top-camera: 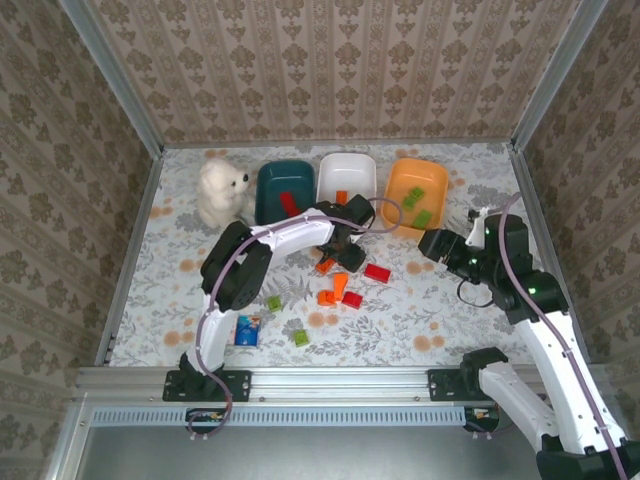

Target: Sort the legos into containers by color

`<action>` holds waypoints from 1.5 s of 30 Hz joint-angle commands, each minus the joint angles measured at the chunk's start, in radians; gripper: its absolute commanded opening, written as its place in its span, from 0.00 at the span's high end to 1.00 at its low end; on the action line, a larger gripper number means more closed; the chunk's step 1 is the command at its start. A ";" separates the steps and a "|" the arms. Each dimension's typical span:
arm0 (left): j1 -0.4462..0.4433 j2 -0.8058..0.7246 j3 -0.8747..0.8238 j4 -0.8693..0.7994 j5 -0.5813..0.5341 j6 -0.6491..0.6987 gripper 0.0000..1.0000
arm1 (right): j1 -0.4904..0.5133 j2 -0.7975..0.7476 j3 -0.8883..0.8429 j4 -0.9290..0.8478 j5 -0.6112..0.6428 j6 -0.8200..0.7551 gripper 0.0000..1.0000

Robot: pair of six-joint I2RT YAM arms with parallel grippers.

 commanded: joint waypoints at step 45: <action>0.448 -0.040 0.064 -0.118 -0.044 -0.124 0.65 | 0.445 0.359 0.154 -0.010 0.049 -0.172 0.29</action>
